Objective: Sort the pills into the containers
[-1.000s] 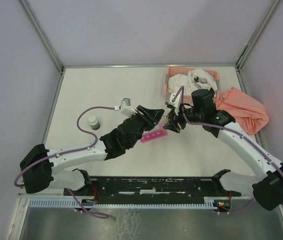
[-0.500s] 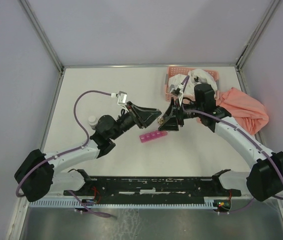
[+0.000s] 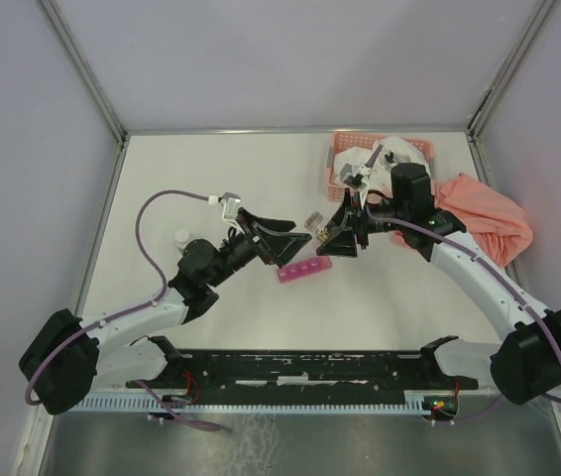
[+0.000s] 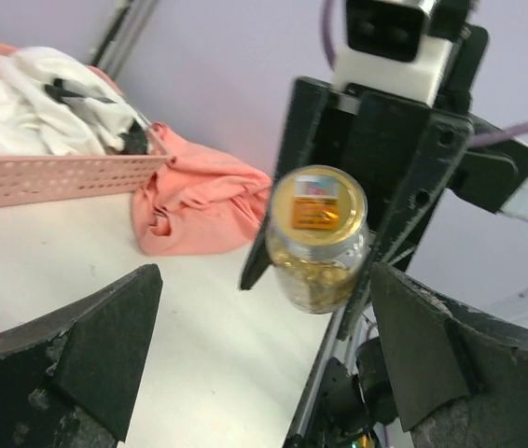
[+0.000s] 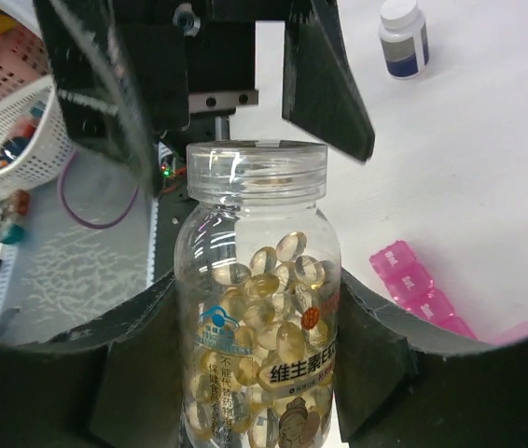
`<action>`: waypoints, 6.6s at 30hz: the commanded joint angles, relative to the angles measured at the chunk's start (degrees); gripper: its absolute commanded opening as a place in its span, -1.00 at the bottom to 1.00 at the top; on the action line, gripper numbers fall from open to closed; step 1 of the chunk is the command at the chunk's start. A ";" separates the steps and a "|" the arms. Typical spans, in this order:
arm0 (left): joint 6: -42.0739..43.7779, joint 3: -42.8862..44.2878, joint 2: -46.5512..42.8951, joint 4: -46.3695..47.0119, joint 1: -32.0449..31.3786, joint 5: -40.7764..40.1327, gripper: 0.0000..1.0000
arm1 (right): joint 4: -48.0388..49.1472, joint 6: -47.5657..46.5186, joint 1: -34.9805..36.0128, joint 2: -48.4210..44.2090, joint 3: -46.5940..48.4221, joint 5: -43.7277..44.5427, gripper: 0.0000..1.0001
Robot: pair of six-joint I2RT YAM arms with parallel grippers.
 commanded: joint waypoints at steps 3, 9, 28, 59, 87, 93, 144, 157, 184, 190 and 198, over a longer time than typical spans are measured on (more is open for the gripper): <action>-0.97 -2.77 -9.19 -4.95 -0.05 -12.87 0.99 | -11.03 -16.89 0.86 -4.83 4.21 7.97 -0.95; -7.10 -5.04 -13.07 -1.36 -0.81 -16.38 0.98 | -13.71 -26.37 4.11 -7.29 3.86 21.73 -0.94; -19.12 18.37 5.40 -29.56 -18.97 -54.53 0.93 | -12.71 -29.29 7.70 -7.04 2.83 30.29 -0.92; -24.23 18.61 6.91 -27.19 -19.24 -48.51 -0.48 | -12.63 -27.36 8.20 -5.78 3.46 30.36 -0.92; -0.95 6.65 4.98 4.26 -2.22 6.14 0.14 | 2.07 1.65 -0.48 0.03 1.84 -1.50 -0.96; 1.68 2.41 -4.01 -2.28 -2.10 -8.27 0.89 | -5.14 -7.78 -0.16 -1.92 3.22 0.87 -0.96; -26.29 20.24 5.02 -34.95 -20.75 -52.44 -0.02 | -16.02 -29.49 7.10 -4.68 4.56 27.11 -0.95; -17.79 16.12 3.48 -24.86 -20.68 -47.37 -0.94 | -15.94 -26.99 7.00 -4.02 5.21 24.00 -0.95; 3.34 -1.66 -8.56 0.92 -7.79 -17.04 0.67 | -5.88 -8.60 1.17 -0.95 3.50 1.74 -0.96; 0.68 -4.79 -15.83 -7.04 -7.74 -25.61 0.90 | -9.46 -14.72 1.32 -3.27 3.82 5.46 -0.96; -6.60 -2.40 -14.01 -8.54 -8.00 -24.39 0.90 | -13.57 -22.96 2.83 -5.21 4.09 11.91 -0.95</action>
